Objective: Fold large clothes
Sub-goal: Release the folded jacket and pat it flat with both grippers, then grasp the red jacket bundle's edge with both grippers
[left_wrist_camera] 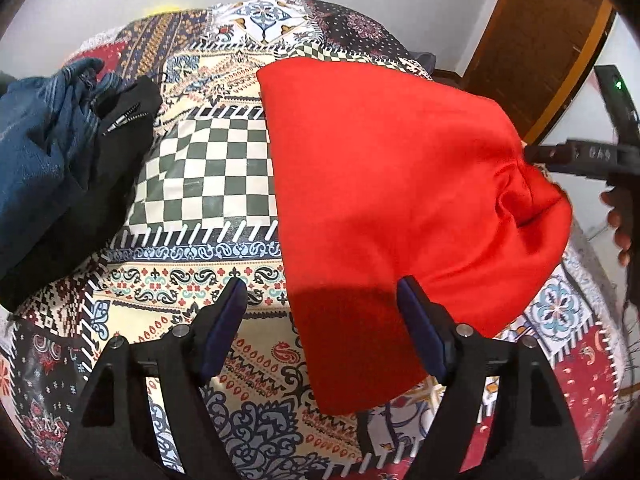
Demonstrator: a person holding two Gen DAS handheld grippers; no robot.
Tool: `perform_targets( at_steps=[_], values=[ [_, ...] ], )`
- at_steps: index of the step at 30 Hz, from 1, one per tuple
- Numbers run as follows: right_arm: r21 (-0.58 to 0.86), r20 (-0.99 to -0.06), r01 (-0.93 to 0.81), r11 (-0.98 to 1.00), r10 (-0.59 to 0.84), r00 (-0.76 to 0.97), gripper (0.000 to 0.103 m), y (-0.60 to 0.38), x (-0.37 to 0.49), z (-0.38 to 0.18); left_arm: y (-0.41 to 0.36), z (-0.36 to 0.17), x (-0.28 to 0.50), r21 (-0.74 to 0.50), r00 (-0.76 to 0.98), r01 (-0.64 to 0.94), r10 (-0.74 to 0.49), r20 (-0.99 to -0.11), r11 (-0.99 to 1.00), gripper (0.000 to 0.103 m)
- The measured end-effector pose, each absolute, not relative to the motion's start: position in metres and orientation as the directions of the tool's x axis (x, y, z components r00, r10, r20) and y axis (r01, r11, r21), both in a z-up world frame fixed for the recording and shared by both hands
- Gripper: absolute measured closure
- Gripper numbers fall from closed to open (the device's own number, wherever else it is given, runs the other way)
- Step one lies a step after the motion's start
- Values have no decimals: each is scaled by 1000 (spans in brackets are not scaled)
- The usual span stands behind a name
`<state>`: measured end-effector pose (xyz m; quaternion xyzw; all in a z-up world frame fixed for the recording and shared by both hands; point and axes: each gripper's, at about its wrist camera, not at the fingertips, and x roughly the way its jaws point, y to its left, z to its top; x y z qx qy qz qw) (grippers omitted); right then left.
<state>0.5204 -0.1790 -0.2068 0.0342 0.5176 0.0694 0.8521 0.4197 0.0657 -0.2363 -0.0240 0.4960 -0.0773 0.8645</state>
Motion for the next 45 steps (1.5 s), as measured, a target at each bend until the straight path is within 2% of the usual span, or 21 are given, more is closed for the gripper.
perform_targets(
  at_steps=[6, 10, 13, 17, 19, 21, 23, 25, 30, 34, 38, 41, 45],
  values=[
    [268, -851, -134, 954, 300, 432, 31, -182, 490, -183, 71, -237, 417, -170, 491, 80, -188, -850, 982, 23],
    [271, -836, -236, 933, 350, 424, 31, -151, 472, -180, 74, -237, 413, -197, 486, 60, -201, -851, 979, 23],
    [243, -859, -286, 927, 343, 379, 31, -129, 468, -203, 73, -236, 406, -195, 481, 56, -198, -854, 979, 23],
    [224, -896, -237, 945, 296, 331, 31, -133, 464, -240, 69, -236, 389, -118, 476, 86, -145, -868, 989, 21],
    [240, -876, -262, 935, 324, 356, 31, -141, 456, -238, 72, -235, 381, -109, 474, 85, -136, -870, 990, 21],
    [204, -878, -276, 939, 300, 372, 31, -150, 445, -235, 75, -232, 377, -105, 473, 82, -131, -871, 991, 21],
    [152, -891, -284, 947, 256, 376, 31, -153, 440, -233, 75, -234, 374, -36, 472, 81, -70, -879, 996, 20],
    [124, -902, -304, 945, 234, 362, 31, -158, 431, -232, 75, -234, 369, -22, 472, 89, -62, -880, 996, 20],
    [198, -886, -296, 934, 300, 354, 31, -173, 423, -215, 81, -218, 359, -11, 505, 83, -51, -862, 997, 20],
    [321, -848, -252, 913, 396, 354, 31, -180, 435, -204, 91, -200, 363, -68, 527, 65, -92, -845, 996, 20],
    [391, -854, -196, 899, 434, 288, 31, -174, 457, -218, 97, -194, 383, -169, 521, 45, -168, -837, 985, 20],
    [387, -862, -198, 901, 429, 269, 31, -163, 465, -226, 97, -199, 398, -236, 499, 26, -217, -839, 971, 20],
    [303, -875, -228, 925, 365, 319, 31, -150, 472, -231, 89, -209, 414, -254, 477, 27, -236, -847, 967, 20]
  ],
)
